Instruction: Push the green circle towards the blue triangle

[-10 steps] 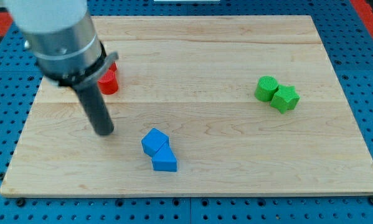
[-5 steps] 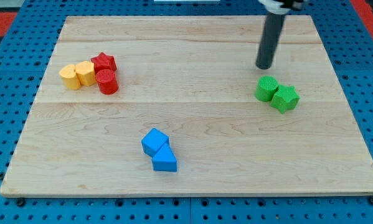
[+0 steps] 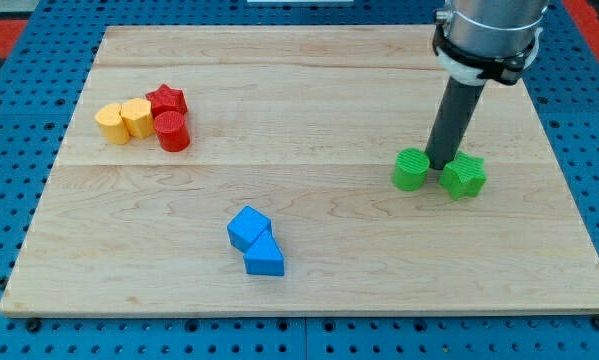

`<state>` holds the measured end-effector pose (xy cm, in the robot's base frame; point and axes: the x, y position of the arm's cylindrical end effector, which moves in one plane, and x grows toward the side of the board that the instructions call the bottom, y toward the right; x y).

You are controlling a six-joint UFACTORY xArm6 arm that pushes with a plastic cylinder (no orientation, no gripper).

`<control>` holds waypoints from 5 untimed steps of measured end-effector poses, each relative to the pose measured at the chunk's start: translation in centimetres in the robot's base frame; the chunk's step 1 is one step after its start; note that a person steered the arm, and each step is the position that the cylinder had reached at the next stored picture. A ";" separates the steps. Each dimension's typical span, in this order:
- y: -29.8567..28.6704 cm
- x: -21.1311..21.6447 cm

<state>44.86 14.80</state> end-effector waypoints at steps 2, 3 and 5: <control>-5.0 0.1; -7.5 0.4; -10.8 3.7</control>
